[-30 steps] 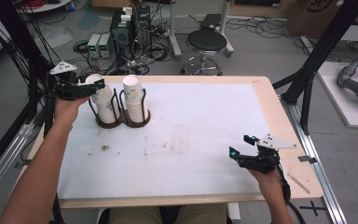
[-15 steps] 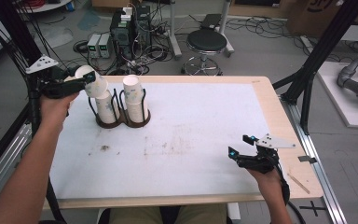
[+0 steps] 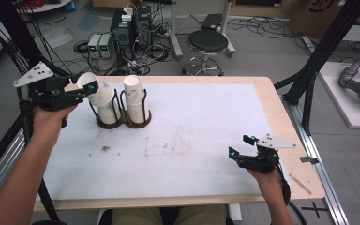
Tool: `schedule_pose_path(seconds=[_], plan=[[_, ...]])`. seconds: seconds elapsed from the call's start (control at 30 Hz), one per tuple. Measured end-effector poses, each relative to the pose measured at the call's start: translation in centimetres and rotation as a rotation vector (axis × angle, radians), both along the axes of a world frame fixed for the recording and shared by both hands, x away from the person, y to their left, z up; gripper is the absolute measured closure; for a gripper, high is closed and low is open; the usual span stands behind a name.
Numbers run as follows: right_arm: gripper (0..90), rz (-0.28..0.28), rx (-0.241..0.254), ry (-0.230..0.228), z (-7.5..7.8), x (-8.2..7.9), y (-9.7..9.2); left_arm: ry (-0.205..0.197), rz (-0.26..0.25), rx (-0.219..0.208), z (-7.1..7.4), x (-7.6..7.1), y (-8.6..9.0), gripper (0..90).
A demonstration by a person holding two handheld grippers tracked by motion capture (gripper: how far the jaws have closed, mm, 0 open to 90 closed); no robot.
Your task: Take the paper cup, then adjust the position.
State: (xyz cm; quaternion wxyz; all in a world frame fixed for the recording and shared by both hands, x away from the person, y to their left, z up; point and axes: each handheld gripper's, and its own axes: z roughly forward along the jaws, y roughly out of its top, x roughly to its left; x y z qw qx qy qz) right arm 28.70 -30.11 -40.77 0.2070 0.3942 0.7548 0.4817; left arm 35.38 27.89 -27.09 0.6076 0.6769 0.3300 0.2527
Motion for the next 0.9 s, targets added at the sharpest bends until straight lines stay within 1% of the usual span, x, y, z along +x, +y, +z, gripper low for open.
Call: schedule_pose_path(seconds=[0.03,0.1,0.13,0.17,0.2,0.23,0.3,0.33,0.37,0.4,0.47,0.5,0.53,0.57,0.63,0.67,0.7,0.73,0.77,0.8,0.83,0.9], plan=[[20.9,0.000,0.003,0.004,0.0,0.0,0.0,-0.001,-0.021,0.001,-0.2,-0.2,-0.3,36.6],[20.9,0.003,-0.001,-0.001,0.0,0.0,0.1,0.004,-0.047,0.009,-0.6,-0.6,-0.9,36.6],[20.9,0.010,0.000,0.005,0.0,0.0,0.3,0.010,-0.060,0.008,-0.9,-0.7,-1.3,36.6],[20.9,0.018,-0.001,0.002,0.1,0.0,0.3,0.014,-0.082,0.010,-1.3,-0.9,-1.8,36.6],[20.9,0.019,0.002,0.000,0.1,-0.1,0.3,0.014,-0.082,0.010,-1.3,-0.9,-1.8,36.6],[20.9,0.019,0.002,0.000,0.1,-0.1,0.3,0.017,-0.093,0.011,-1.5,-0.9,-2.1,36.6],[20.8,0.031,0.012,-0.003,0.2,0.0,0.4,0.018,-0.124,0.002,-1.9,-1.1,-2.7,36.5],[20.9,0.044,0.017,-0.004,0.2,0.1,0.5,0.019,-0.134,-0.001,-2.1,-1.2,-3.0,36.5],[20.9,0.044,0.017,-0.004,0.2,0.1,0.5,0.020,-0.143,-0.002,-2.3,-1.2,-3.2,36.5],[20.8,0.052,0.022,0.005,0.2,0.1,0.6,0.020,-0.159,-0.003,-2.5,-1.3,-3.5,36.5],[20.8,0.079,0.025,0.009,0.3,0.1,1.0,0.025,-0.187,-0.006,-3.0,-1.5,-4.2,36.5],[20.8,0.111,0.030,0.008,0.4,0.1,1.6,0.029,-0.204,-0.005,-3.3,-1.6,-4.6,36.5],[20.8,0.125,0.028,0.005,0.4,0.2,1.9,0.034,-0.216,-0.006,-3.6,-1.6,-5.0,36.5],[20.8,0.125,0.028,0.005,0.4,0.2,1.9,0.037,-0.226,-0.003,-3.8,-1.7,-5.2,36.5],[20.8,0.151,0.031,0.015,0.5,0.3,2.4,0.043,-0.255,-0.001,-4.4,-1.8,-6.0,36.5],[20.8,0.187,0.035,0.019,0.5,0.4,3.1,0.045,-0.269,-0.002,-4.6,-1.8,-6.2,36.5],[20.8,0.187,0.035,0.019,0.5,0.4,3.1,0.043,-0.282,0.001,-4.8,-1.9,-6.6,36.5],[20.8,0.225,0.024,0.014,0.7,0.5,3.9,0.043,-0.291,0.003,-4.9,-1.9,-7.0,36.4],[20.8,0.225,0.024,0.014,0.7,0.5,3.9,0.046,-0.302,0.006,-5.1,-2.0,-7.4,36.4],[20.8,0.233,0.027,0.014,0.7,0.5,4.3,0.045,-0.307,0.015,-5.2,-2.0,-7.7,36.5],[20.8,0.260,0.040,0.016,0.9,0.6,5.0,0.047,-0.314,0.022,-5.3,-2.0,-8.0,36.4],[20.8,0.269,0.044,0.014,1.0,0.7,5.3,0.055,-0.333,0.026,-5.6,-2.0,-8.7,36.5]])
